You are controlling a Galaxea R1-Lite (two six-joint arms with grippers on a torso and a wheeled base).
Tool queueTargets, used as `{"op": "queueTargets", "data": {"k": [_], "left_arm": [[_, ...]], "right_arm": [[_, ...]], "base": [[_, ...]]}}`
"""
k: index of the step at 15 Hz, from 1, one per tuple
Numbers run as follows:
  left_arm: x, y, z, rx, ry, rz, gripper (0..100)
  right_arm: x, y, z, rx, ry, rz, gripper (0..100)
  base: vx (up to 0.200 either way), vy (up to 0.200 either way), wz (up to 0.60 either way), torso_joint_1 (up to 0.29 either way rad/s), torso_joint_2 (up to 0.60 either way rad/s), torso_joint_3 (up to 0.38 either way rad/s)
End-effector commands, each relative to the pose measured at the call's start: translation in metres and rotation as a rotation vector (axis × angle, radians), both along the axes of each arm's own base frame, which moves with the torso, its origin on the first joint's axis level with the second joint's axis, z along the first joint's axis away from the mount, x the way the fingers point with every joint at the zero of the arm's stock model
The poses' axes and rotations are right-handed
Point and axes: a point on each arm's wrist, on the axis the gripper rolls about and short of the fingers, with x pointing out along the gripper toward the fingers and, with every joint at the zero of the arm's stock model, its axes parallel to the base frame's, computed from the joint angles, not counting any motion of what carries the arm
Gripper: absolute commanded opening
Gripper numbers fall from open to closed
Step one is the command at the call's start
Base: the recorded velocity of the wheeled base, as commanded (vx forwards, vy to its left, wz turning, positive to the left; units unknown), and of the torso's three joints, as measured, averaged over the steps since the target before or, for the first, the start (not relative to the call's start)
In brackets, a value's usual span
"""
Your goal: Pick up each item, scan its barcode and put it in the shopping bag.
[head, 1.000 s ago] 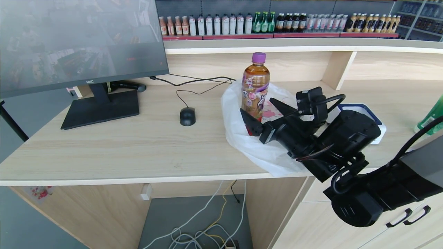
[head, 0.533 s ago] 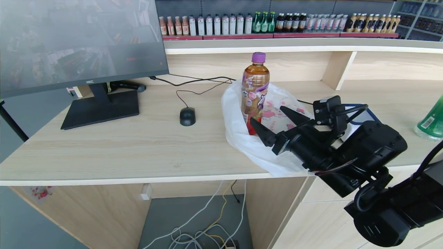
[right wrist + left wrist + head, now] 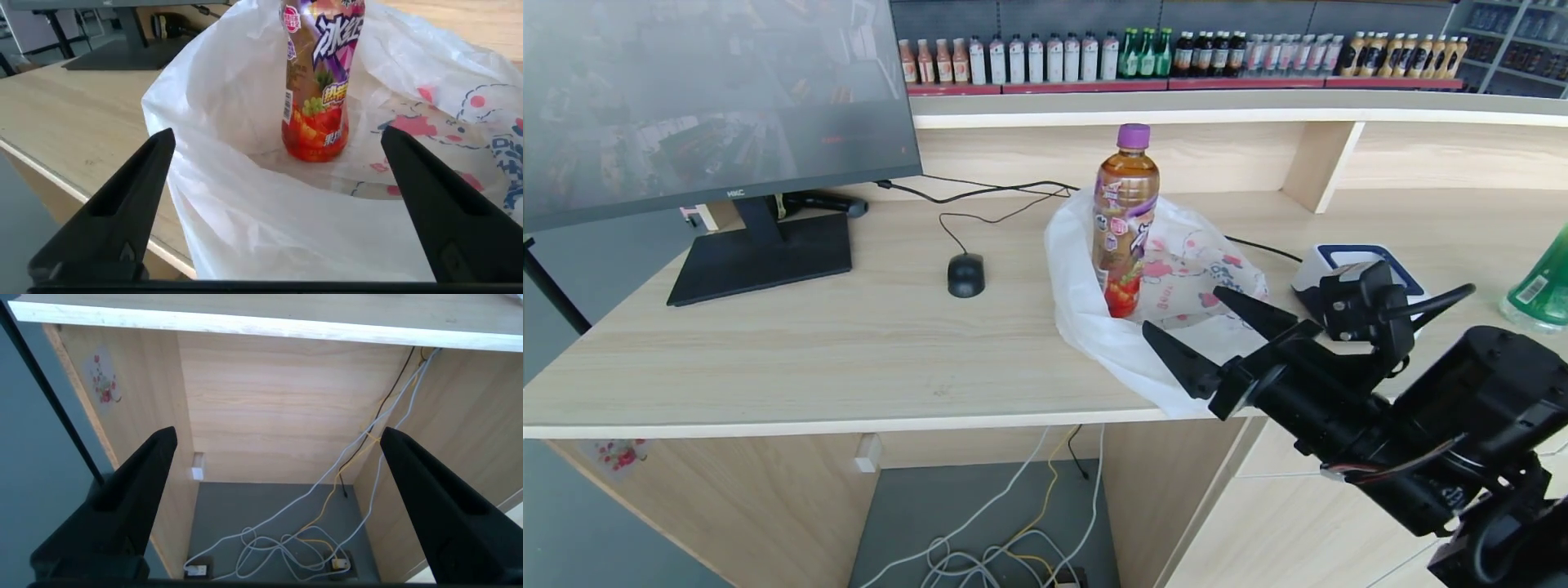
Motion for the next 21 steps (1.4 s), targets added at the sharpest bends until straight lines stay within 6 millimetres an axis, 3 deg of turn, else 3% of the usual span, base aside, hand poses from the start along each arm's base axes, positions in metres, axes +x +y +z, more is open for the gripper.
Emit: {"op": "queueTargets", "data": {"k": [1,5,9,21], "left_arm": [[0.000,0.000,0.000,-0.001,-0.001,0.000,100],[0.000,0.000,0.000,-0.004,-0.001,0.000,100],[0.000,0.000,0.000,0.002,-0.001,0.000,100],[0.000,0.000,0.000,-0.001,-0.001,0.000,100]], "right_arm": [[-0.021,-0.013,0.007,0.008,-0.014,0.003,100],[-0.041,-0.026,0.014,0.022,-0.032,0.006,100],[-0.042,-0.026,0.015,0.029,-0.035,0.007,100],[-0.048,-0.031,0.016,0.042,-0.029,0.011,100]], "base": [[0.000,0.000,0.00,0.000,0.00,0.000],[0.000,0.000,0.00,0.000,0.00,0.000],[0.000,0.000,0.00,0.000,0.00,0.000],[0.000,-0.200,0.00,0.005,0.00,0.004]]}}
